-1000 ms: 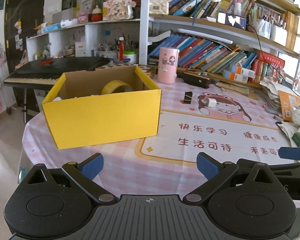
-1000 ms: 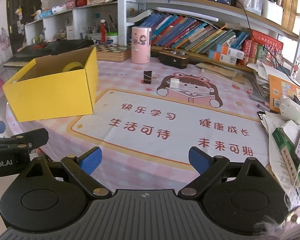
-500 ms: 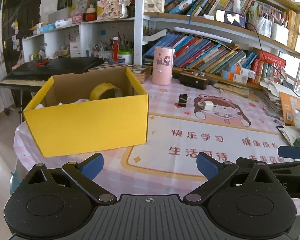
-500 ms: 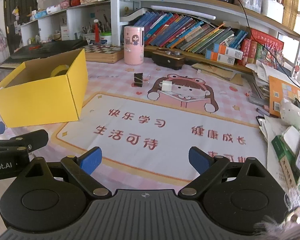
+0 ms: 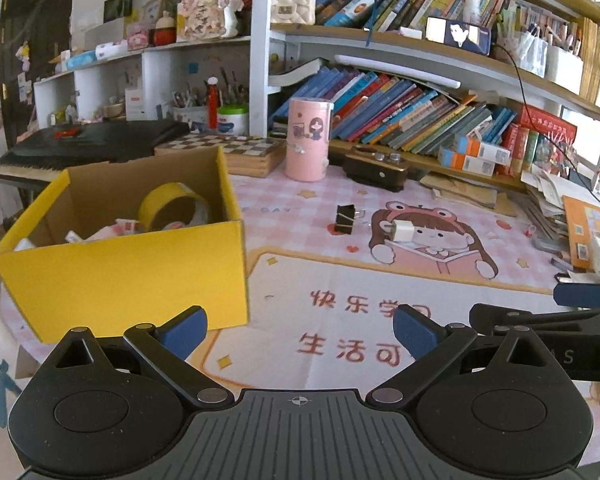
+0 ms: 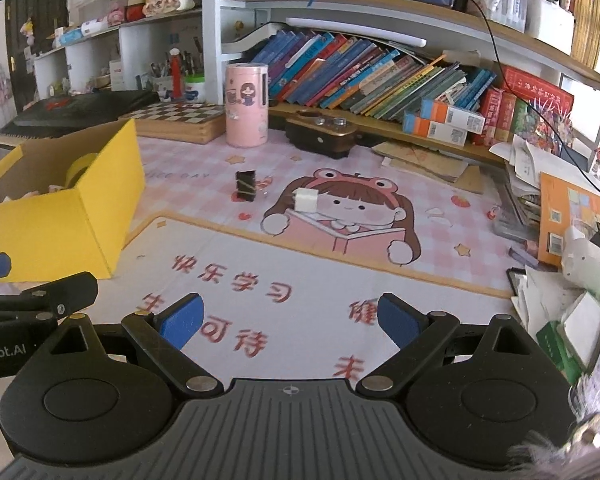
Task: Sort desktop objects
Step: 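Move both open tools toward the white plug and black binder clip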
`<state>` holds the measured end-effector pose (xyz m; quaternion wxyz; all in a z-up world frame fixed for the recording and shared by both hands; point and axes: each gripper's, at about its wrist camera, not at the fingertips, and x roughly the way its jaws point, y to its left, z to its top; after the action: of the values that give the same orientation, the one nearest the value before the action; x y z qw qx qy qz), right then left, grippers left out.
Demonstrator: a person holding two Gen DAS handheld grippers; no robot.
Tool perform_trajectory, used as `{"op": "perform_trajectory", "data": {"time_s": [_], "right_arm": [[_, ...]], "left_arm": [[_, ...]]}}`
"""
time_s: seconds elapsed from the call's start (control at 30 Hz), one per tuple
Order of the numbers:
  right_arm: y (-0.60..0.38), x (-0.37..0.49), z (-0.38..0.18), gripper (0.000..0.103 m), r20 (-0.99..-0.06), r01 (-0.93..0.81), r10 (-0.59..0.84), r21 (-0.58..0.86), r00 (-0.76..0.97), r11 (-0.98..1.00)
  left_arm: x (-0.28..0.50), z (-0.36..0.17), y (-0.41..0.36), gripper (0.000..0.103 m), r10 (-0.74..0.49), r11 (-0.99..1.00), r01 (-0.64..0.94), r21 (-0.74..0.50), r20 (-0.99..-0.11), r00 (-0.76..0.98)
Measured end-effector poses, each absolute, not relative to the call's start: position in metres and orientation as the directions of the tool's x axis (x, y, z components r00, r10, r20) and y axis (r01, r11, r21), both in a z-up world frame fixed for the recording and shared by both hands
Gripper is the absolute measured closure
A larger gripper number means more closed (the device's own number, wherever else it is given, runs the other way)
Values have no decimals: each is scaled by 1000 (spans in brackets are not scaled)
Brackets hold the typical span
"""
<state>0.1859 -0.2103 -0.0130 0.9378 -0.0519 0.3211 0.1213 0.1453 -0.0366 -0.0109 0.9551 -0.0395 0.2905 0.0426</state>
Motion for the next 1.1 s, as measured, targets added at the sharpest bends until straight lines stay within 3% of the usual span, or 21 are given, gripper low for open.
{"op": "perform_trajectory", "data": {"time_s": [1.1], "right_arm": [[-267,320,-26,9,-621,-378,308,21,721,926]], "left_arm": [[244,-23,-98,2,198,973,-229,22,-587,785]]}}
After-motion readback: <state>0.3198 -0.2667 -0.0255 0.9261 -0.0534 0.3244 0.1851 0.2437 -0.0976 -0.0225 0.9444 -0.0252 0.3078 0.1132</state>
